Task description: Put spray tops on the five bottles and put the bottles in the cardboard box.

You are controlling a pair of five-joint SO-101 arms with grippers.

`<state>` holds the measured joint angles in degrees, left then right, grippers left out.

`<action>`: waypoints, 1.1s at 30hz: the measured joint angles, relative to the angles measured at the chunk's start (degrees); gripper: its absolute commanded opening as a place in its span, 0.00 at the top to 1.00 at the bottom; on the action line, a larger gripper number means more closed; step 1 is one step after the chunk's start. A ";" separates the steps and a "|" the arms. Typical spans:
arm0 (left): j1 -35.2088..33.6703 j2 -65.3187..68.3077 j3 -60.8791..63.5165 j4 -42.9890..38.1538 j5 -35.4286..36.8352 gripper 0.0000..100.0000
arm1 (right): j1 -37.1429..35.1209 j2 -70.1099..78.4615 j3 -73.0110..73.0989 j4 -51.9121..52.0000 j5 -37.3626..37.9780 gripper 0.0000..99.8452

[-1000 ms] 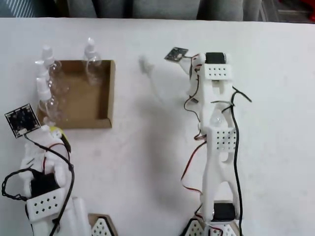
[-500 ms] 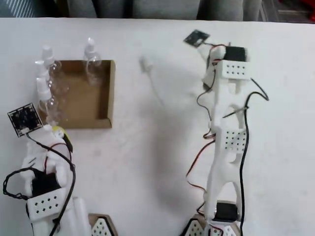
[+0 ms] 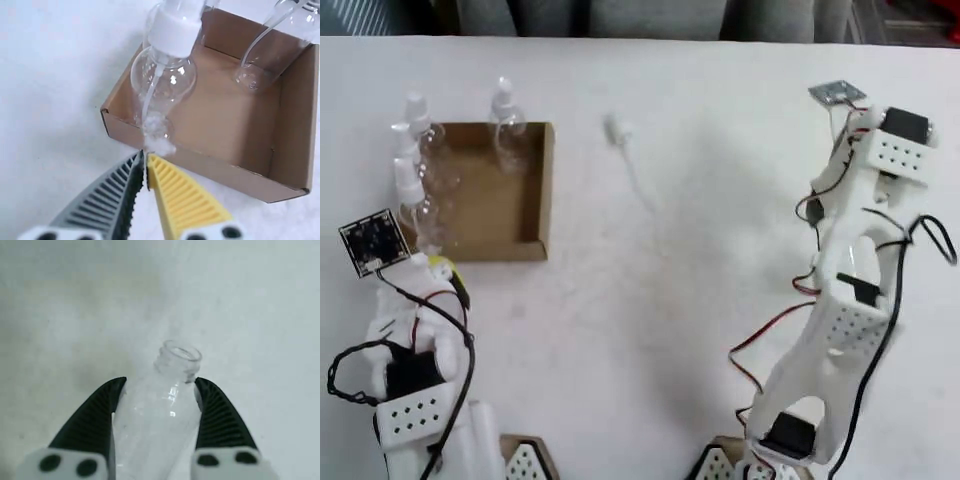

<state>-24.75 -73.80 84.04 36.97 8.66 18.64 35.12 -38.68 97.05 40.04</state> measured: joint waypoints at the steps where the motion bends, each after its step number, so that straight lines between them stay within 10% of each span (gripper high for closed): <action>1: 0.00 0.00 0.00 0.00 0.00 0.98 | 0.70 -1.58 3.69 -1.05 0.00 0.99; 6: 0.00 0.00 0.00 0.00 0.00 0.98 | 4.84 -5.80 18.20 -11.16 0.00 0.98; 13: 0.00 0.00 0.00 0.00 0.00 0.98 | 8.18 -6.15 29.89 -24.35 -0.18 0.72; 33: 0.00 0.00 0.00 0.00 0.00 0.98 | 10.46 -15.82 31.38 -17.49 -4.48 0.74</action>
<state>-24.75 -73.80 84.04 36.97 8.66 29.10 19.30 -7.30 79.56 35.56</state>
